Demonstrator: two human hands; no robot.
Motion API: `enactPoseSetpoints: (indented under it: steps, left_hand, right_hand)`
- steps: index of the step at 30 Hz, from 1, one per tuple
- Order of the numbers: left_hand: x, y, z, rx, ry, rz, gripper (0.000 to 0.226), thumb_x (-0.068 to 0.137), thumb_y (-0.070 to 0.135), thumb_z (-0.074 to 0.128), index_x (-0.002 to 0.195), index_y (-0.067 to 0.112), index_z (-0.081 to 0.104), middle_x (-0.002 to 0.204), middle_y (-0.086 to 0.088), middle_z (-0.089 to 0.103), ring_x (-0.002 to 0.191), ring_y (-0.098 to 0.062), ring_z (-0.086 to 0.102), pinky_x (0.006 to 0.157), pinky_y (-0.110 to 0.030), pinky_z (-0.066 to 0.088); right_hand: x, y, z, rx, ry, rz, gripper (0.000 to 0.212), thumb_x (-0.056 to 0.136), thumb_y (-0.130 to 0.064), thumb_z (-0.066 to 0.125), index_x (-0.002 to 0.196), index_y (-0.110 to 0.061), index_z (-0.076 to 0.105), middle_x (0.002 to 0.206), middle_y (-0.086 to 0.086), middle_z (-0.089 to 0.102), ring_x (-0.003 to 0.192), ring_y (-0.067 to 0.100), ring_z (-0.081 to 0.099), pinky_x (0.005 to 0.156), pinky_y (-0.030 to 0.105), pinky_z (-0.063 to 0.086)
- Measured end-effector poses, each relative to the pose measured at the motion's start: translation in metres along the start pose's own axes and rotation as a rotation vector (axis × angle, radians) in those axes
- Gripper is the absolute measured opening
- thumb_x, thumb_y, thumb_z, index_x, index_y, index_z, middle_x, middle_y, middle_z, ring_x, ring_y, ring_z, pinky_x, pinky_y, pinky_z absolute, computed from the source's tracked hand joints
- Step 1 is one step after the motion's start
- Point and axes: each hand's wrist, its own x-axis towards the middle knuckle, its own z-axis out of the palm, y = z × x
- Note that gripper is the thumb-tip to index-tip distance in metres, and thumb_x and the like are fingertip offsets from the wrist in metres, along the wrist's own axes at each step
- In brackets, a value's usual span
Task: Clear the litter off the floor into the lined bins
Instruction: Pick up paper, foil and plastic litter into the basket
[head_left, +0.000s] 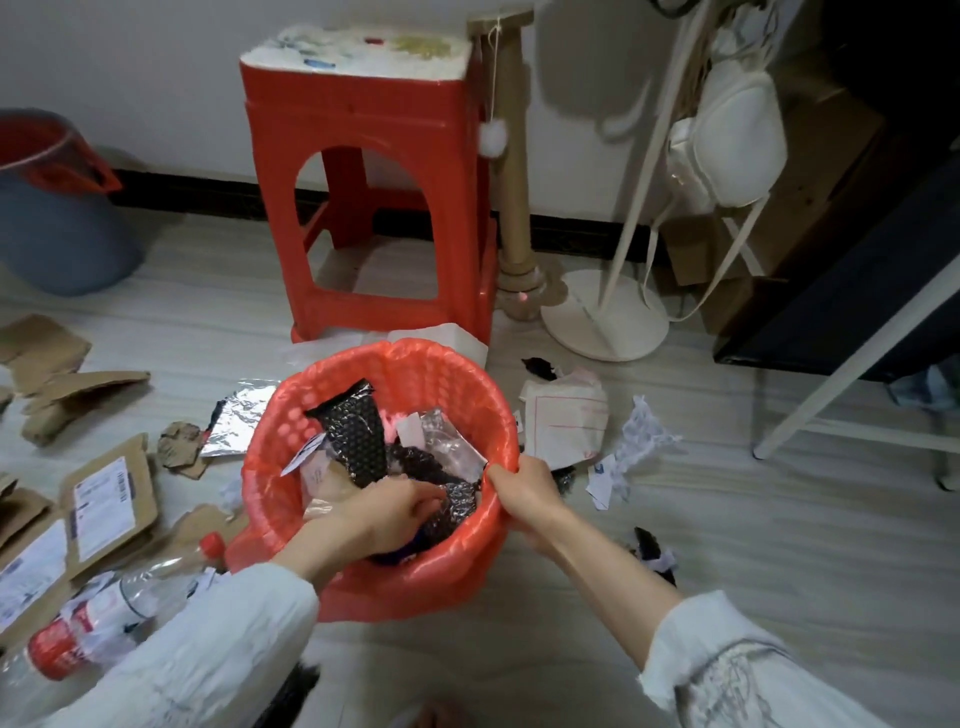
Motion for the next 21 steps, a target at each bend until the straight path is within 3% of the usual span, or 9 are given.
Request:
enactPoseSetpoints:
  steps: [2, 4, 7, 9, 12, 14, 16, 18, 21]
  left_hand:
    - [-0.014, 0.01, -0.015, -0.005, 0.198, 0.082, 0.047, 0.09, 0.005, 0.042, 0.131, 0.026, 0.052, 0.125, -0.002, 0.06, 0.116, -0.021, 0.055, 0.093, -0.029, 0.042]
    - [-0.025, 0.029, -0.03, -0.028, 0.347, 0.168, 0.046, 0.088, 0.001, 0.043, 0.127, 0.023, 0.055, 0.122, -0.002, 0.06, 0.113, -0.021, 0.056, 0.092, -0.031, 0.045]
    - [-0.039, 0.072, -0.05, 0.012, 0.59, 0.354, 0.035, 0.092, 0.011, 0.041, 0.12, 0.018, 0.061, 0.111, -0.004, 0.065, 0.102, -0.024, 0.061, 0.083, -0.036, 0.05]
    - [-0.045, 0.101, -0.059, 0.081, 0.685, 0.484, 0.039, 0.091, 0.025, 0.033, 0.111, 0.016, 0.066, 0.097, -0.004, 0.068, 0.088, -0.026, 0.064, 0.072, -0.035, 0.052]
    - [-0.044, 0.141, -0.06, 0.202, 0.671, 0.598, 0.039, 0.089, 0.034, 0.032, 0.102, 0.021, 0.066, 0.085, 0.001, 0.067, 0.078, -0.023, 0.064, 0.065, -0.034, 0.053]
    - [-0.035, 0.163, -0.049, 0.333, 0.627, 0.666, 0.035, 0.087, 0.039, 0.035, 0.101, 0.028, 0.065, 0.082, 0.007, 0.065, 0.077, -0.018, 0.064, 0.065, -0.031, 0.053]
    - [-0.018, 0.187, -0.032, 0.469, 0.577, 0.742, 0.036, 0.086, 0.041, 0.036, 0.106, 0.028, 0.063, 0.085, 0.008, 0.066, 0.079, -0.016, 0.065, 0.077, -0.032, 0.049]
    - [-0.003, 0.214, -0.015, 0.499, 0.498, 0.754, 0.047, 0.087, 0.041, 0.031, 0.121, 0.021, 0.057, 0.102, 0.001, 0.066, 0.096, -0.021, 0.064, 0.093, -0.037, 0.041]
    - [0.019, 0.248, 0.011, 0.459, 0.345, 0.739, 0.067, 0.086, 0.042, 0.013, 0.143, 0.014, 0.034, 0.139, -0.01, 0.045, 0.133, -0.029, 0.038, 0.111, -0.042, 0.031]
  right_hand:
    - [-0.009, -0.007, -0.014, 0.058, 0.029, 0.005, 0.013, 0.085, -0.019, 0.051, 0.088, -0.011, 0.06, 0.097, 0.017, 0.069, 0.091, 0.035, 0.067, 0.075, 0.041, 0.057]
    - [-0.02, -0.013, -0.035, 0.131, 0.076, -0.006, 0.017, 0.081, -0.018, 0.049, 0.09, -0.01, 0.061, 0.094, 0.018, 0.069, 0.086, 0.035, 0.067, 0.075, 0.049, 0.058]
    - [-0.041, -0.027, -0.076, 0.237, 0.158, -0.045, 0.023, 0.08, -0.017, 0.048, 0.098, -0.008, 0.061, 0.085, 0.014, 0.067, 0.074, 0.03, 0.065, 0.068, 0.045, 0.058]
    - [-0.053, -0.029, -0.109, 0.279, 0.241, -0.108, 0.016, 0.078, -0.019, 0.049, 0.087, -0.012, 0.06, 0.081, 0.012, 0.065, 0.074, 0.029, 0.064, 0.074, 0.051, 0.057]
    - [-0.063, -0.011, -0.161, 0.352, 0.427, -0.117, 0.026, 0.066, -0.033, 0.051, 0.081, -0.015, 0.061, 0.089, 0.012, 0.069, 0.086, 0.033, 0.066, 0.082, 0.053, 0.054]
    - [-0.069, 0.014, -0.19, 0.45, 0.569, -0.072, 0.018, 0.075, -0.027, 0.055, 0.085, -0.013, 0.061, 0.095, 0.015, 0.068, 0.09, 0.035, 0.065, 0.083, 0.053, 0.054]
    - [-0.074, 0.04, -0.215, 0.565, 0.704, -0.002, 0.02, 0.08, -0.021, 0.056, 0.096, -0.009, 0.062, 0.099, 0.018, 0.066, 0.093, 0.036, 0.064, 0.082, 0.054, 0.054]
    - [-0.076, 0.062, -0.239, 0.622, 0.806, 0.048, 0.028, 0.08, -0.023, 0.061, 0.103, -0.007, 0.061, 0.096, 0.016, 0.064, 0.091, 0.036, 0.063, 0.082, 0.055, 0.053]
    - [-0.074, 0.091, -0.272, 0.697, 0.839, 0.09, 0.044, 0.082, -0.029, 0.066, 0.116, -0.005, 0.054, 0.095, 0.012, 0.056, 0.082, 0.03, 0.058, 0.08, 0.048, 0.054]
